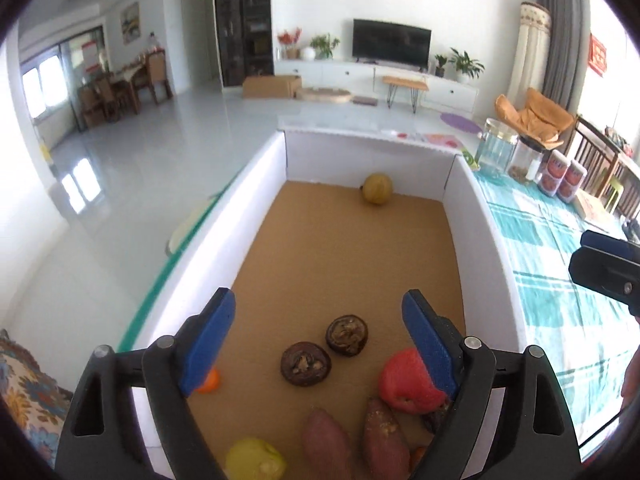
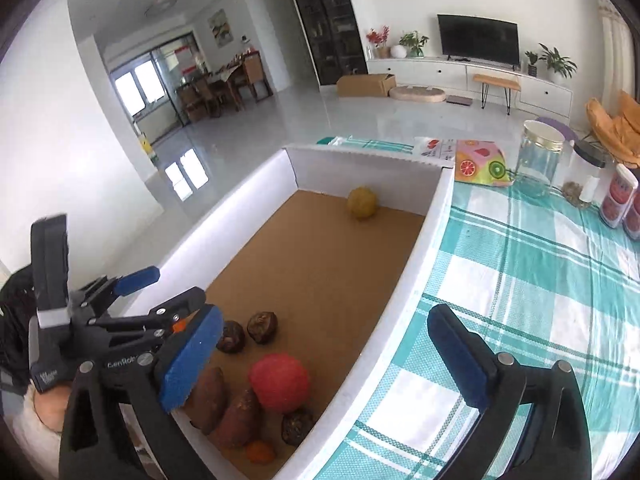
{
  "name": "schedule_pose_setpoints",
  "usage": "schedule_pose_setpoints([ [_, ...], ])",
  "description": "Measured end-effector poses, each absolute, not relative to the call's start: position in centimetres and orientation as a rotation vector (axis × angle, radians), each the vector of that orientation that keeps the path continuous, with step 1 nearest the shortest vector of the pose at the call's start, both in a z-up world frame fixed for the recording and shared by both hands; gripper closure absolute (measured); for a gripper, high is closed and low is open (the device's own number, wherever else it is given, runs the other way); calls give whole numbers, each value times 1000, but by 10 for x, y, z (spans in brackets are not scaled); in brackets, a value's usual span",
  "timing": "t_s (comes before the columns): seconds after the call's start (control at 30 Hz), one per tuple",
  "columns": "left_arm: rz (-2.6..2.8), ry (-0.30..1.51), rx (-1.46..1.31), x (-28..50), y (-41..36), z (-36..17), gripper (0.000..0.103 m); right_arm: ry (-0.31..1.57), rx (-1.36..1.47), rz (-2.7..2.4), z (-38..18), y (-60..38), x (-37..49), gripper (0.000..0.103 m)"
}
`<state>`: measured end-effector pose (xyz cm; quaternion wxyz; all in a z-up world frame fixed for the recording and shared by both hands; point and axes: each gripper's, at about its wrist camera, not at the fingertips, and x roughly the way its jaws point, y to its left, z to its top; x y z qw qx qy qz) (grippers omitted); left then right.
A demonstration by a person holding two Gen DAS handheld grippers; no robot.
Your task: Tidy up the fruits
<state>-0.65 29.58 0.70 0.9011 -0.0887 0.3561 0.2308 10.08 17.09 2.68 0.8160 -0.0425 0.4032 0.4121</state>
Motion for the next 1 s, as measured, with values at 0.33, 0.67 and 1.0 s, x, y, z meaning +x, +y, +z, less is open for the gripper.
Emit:
schedule_pose_setpoints([
  [0.33,595,764,-187,-47,271,10,12,953,-108,818,12,150,30,0],
  [0.67,655,760,-139,-51,263,-1,12,984,-136,757,14,155,6,0],
  [1.0,635,755,-181,-60,268,-4,12,992,-206,731,15,169,3,0],
])
